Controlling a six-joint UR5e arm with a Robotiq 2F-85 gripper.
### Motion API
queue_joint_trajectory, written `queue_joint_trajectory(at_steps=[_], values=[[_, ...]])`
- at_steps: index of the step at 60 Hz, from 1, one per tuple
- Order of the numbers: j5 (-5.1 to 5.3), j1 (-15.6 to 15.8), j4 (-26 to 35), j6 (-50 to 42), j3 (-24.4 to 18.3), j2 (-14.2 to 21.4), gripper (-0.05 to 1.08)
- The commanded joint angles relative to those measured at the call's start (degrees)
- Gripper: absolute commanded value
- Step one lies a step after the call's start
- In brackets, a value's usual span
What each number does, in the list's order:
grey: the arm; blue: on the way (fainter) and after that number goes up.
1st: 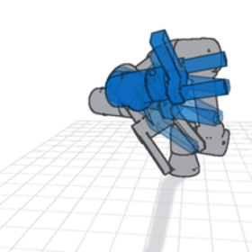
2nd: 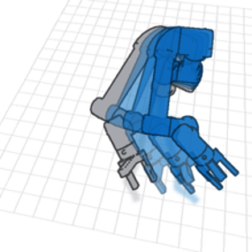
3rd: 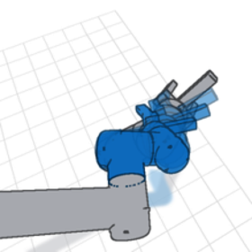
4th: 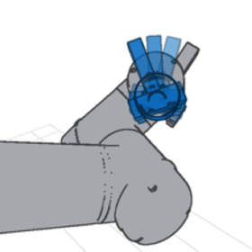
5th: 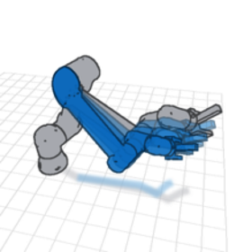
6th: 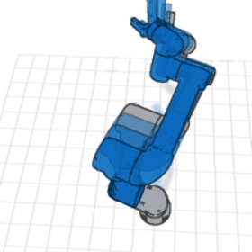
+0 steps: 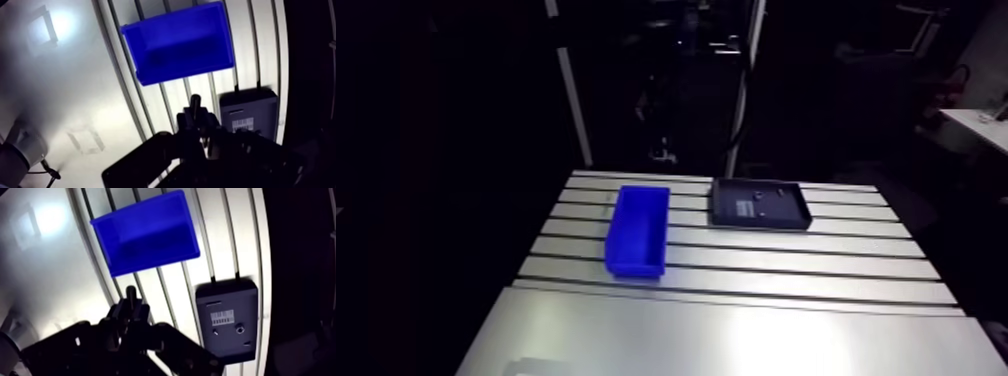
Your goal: Pick up the M10 bolt from the tray and put it into the blue bin.
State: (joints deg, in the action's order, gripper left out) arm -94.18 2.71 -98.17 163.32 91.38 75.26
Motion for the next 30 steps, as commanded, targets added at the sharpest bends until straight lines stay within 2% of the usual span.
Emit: queue_joint_trajectory(at_steps=[1,30], values=[[-0.01,1.7,-2.1,0.0,2.6,0.0,1.03],[0.09,2.7,-7.6,-0.2,7.0,-0.8,1.01]])
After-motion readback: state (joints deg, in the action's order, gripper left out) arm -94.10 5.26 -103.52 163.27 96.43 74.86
